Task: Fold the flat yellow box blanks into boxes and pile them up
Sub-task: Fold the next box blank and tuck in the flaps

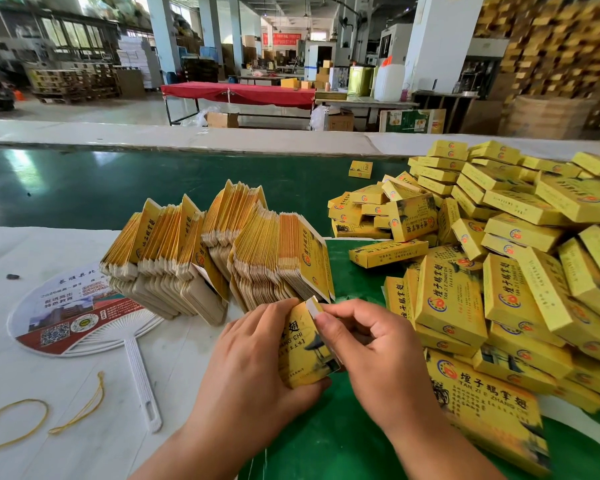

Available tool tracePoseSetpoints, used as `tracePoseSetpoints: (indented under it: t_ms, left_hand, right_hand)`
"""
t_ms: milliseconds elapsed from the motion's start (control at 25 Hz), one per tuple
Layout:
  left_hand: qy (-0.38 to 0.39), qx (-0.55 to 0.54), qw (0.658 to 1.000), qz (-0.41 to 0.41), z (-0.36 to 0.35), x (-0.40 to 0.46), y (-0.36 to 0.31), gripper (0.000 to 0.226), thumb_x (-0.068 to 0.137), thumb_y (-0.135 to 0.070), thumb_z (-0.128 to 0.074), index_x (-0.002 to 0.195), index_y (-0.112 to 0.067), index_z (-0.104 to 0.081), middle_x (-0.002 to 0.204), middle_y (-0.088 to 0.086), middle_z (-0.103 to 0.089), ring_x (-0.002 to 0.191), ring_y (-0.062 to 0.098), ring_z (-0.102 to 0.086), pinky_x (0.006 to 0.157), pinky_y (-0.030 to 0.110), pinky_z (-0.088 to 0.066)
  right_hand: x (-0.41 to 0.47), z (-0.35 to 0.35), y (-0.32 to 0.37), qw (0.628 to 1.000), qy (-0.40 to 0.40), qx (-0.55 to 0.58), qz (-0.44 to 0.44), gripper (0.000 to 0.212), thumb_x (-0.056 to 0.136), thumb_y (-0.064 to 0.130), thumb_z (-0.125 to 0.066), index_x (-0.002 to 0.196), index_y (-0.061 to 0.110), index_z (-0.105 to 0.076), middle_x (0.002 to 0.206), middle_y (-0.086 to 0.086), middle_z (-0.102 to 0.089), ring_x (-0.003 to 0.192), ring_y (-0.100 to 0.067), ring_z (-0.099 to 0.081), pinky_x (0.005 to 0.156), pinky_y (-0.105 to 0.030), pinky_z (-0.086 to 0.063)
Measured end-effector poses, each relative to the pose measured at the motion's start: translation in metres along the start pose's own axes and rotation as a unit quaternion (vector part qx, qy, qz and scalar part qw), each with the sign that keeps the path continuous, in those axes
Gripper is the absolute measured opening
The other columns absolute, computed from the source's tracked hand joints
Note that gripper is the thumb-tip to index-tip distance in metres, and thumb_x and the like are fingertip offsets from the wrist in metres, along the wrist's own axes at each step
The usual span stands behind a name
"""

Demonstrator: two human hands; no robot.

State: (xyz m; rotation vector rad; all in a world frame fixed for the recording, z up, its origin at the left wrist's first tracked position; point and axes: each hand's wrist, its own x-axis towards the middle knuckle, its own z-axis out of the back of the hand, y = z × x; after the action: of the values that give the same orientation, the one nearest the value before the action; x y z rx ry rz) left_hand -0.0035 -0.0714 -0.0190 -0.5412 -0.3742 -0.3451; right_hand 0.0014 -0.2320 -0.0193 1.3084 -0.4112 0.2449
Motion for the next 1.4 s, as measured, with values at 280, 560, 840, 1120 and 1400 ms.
tracePoseSetpoints:
  t_ms: [280, 560, 840, 1120, 1400]
  left_hand:
    - [-0.022, 0.049, 0.998, -0.014, -0.007, 0.001, -0.004, 0.078, 0.057, -0.069, -0.06, 0.124, -0.029, -0.049, 0.102, -0.019, -0.058, 0.088, -0.004, -0.042, 0.084, 0.014, -0.032]
    - [-0.016, 0.036, 0.999, 0.001, -0.009, 0.0, 0.003, 0.083, 0.06, -0.069, -0.059, 0.131, -0.028, -0.043, 0.108, -0.02, -0.054, 0.095, 0.002, -0.052, 0.088, 0.02, -0.04]
    - [-0.006, -0.107, 0.993, 0.05, -0.004, 0.001, 0.014, 0.085, 0.055, -0.072, -0.067, 0.129, -0.037, -0.044, 0.1, -0.028, -0.055, 0.089, 0.001, -0.057, 0.075, 0.02, -0.047]
    - [-0.048, -0.086, 0.993, 0.063, -0.008, -0.004, 0.011, 0.082, 0.064, -0.06, -0.058, 0.137, -0.035, -0.031, 0.116, -0.017, -0.05, 0.107, 0.008, -0.052, 0.087, 0.023, -0.044]
    - [-0.056, -0.36, 0.929, 0.064, -0.007, -0.002, 0.0, 0.064, 0.07, -0.025, -0.063, 0.13, -0.039, -0.046, 0.107, -0.015, -0.062, 0.097, 0.005, -0.062, 0.079, 0.026, -0.057]
  right_hand:
    - [-0.001, 0.0, -0.002, 0.999, -0.021, -0.029, -0.006, 0.007, 0.086, 0.021, -0.072, 0.081, 0.023, -0.077, 0.07, 0.011, -0.073, 0.065, -0.006, -0.069, 0.053, -0.02, -0.055]
    - [0.001, 0.005, 0.0, 0.993, 0.087, -0.083, 0.014, 0.027, 0.096, 0.024, -0.06, 0.121, 0.021, -0.071, 0.111, 0.014, -0.072, 0.102, 0.004, -0.065, 0.083, -0.023, -0.057]
    - [0.0, 0.011, 0.001, 0.979, 0.201, -0.031, -0.034, 0.045, 0.093, 0.034, -0.054, 0.138, 0.031, -0.054, 0.135, 0.02, -0.059, 0.126, 0.008, -0.05, 0.108, -0.024, -0.042]
    - [-0.003, -0.004, 0.002, 0.975, 0.186, -0.112, 0.052, 0.05, 0.095, 0.032, -0.055, 0.144, 0.029, -0.046, 0.145, 0.019, -0.048, 0.132, 0.016, -0.036, 0.106, -0.004, -0.029]
    - [-0.002, -0.001, -0.002, 0.992, 0.095, -0.044, 0.064, 0.039, 0.093, 0.026, -0.06, 0.13, 0.034, -0.051, 0.125, 0.023, -0.063, 0.114, 0.002, -0.061, 0.09, -0.023, -0.054]
